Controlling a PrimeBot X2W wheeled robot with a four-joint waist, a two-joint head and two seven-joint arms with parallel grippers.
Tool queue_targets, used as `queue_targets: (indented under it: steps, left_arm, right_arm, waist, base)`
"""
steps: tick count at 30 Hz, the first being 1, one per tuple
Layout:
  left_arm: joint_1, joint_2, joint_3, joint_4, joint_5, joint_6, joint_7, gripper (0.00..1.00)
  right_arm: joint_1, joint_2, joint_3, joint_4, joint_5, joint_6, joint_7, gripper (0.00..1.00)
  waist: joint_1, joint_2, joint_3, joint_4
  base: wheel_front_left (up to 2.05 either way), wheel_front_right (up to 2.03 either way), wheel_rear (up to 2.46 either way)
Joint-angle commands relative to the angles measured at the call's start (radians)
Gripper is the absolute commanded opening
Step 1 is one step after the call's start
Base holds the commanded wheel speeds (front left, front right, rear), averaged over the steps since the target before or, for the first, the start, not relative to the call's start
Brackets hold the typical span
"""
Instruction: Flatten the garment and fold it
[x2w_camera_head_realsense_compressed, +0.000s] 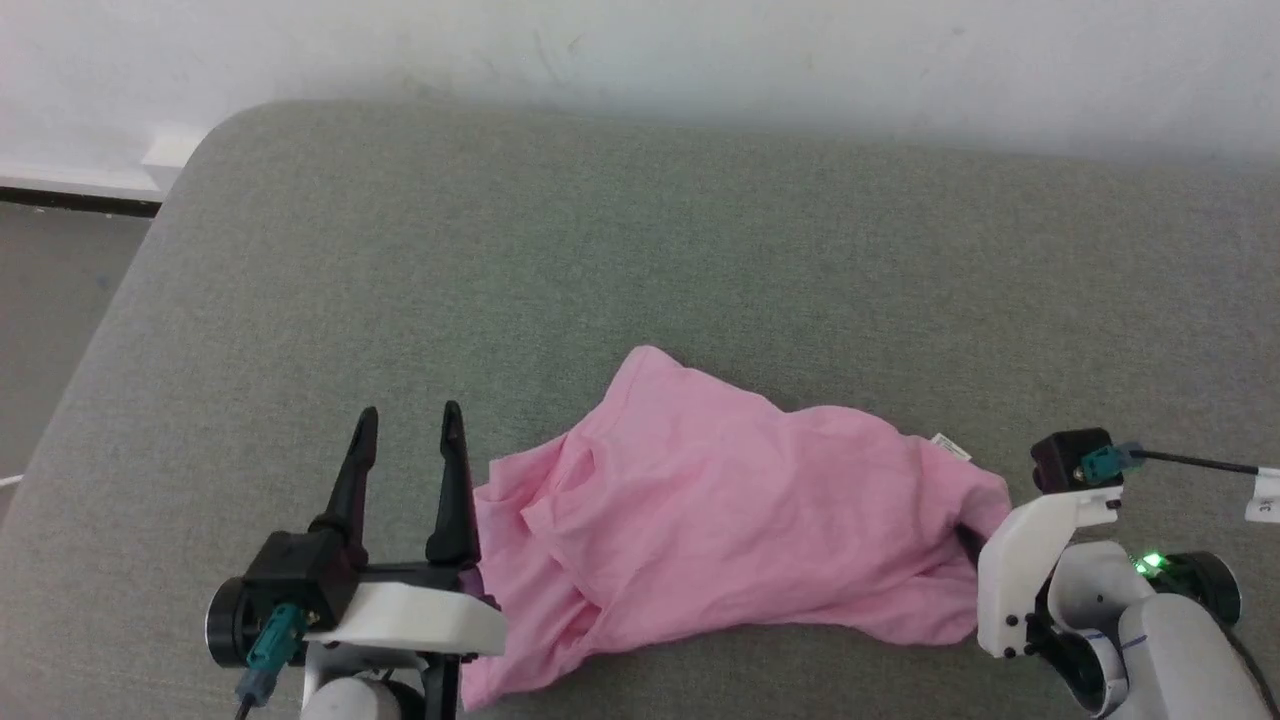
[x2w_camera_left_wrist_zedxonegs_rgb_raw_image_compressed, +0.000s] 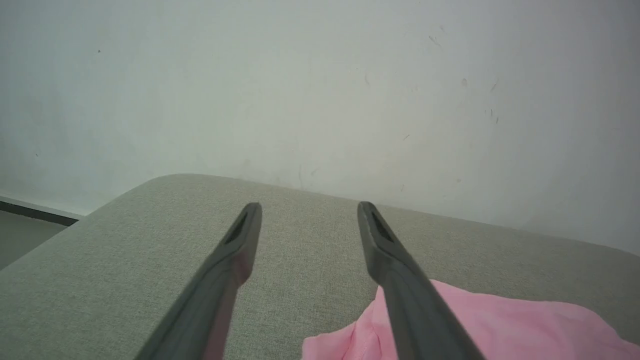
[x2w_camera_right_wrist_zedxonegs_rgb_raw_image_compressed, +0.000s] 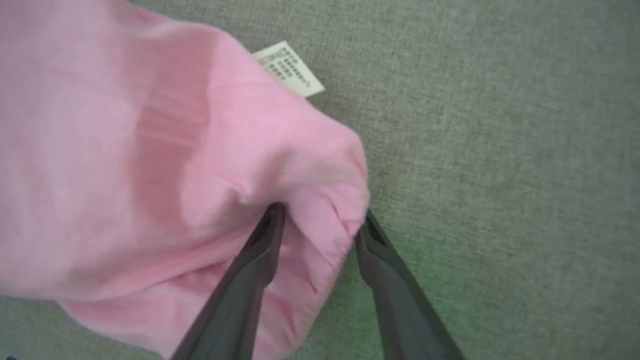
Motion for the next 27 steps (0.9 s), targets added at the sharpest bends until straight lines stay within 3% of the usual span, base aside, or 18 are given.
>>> queue_targets:
  steps: [1,5,9,16,17,18,27]
  left_arm:
    - [0.007,-0.009,0.013,0.006,0.008,-0.011,-0.005,1.0]
    - [0.009,-0.021,0.033,0.009,0.01,-0.026,-0.005,1.0]
    - [0.007,-0.028,0.039,0.02,0.013,-0.04,-0.005,1.0]
    - [0.003,-0.033,0.039,0.053,0.001,-0.057,-0.005,1.0]
    - [0.004,-0.033,0.039,0.057,-0.002,-0.058,-0.005,1.0]
    - [0.007,-0.033,0.04,0.06,-0.004,-0.057,-0.005,1.0]
    - [0.021,-0.034,0.043,0.078,-0.024,-0.064,-0.005,1.0]
  right_arm:
    - [-0.029,-0.014,0.007,0.001,0.019,-0.001,-0.007,0.0]
    - [-0.098,-0.052,-0.033,-0.021,0.048,-0.001,-0.063,0.0]
    - [-0.182,-0.079,-0.156,-0.017,0.028,-0.001,-0.123,0.0]
    - [-0.214,-0.076,-0.377,0.161,-0.098,-0.001,-0.121,0.0]
    - [-0.21,-0.068,-0.383,0.18,-0.105,-0.001,-0.118,0.18]
    - [-0.21,-0.06,-0.386,0.188,-0.105,-0.001,-0.134,1.0]
    - [-0.092,0.006,-0.359,0.052,0.014,-0.001,-0.401,1.0]
  waist:
    - [-0.0001,0.0,0.003,0.003]
    - [-0.0001,0.0,0.002,0.001]
    - [-0.0001,0.0,0.002,0.003]
    - [-0.0001,0.0,0.0,0.016]
    - [-0.0001,0.0,-0.002,0.017]
    - [-0.0001,0.0,-0.003,0.017]
    - [-0.0001,0.0,-0.026,-0.002]
  base:
    - [0.0,0.0,0.0]
    - [0.0,0.0,0.0]
    - [0.0,0.0,0.0]
    - [0.0,0.0,0.0]
    - [0.0,0.0,0.0]
    - [0.0,0.0,0.0]
    - [0.0,0.0,0.0]
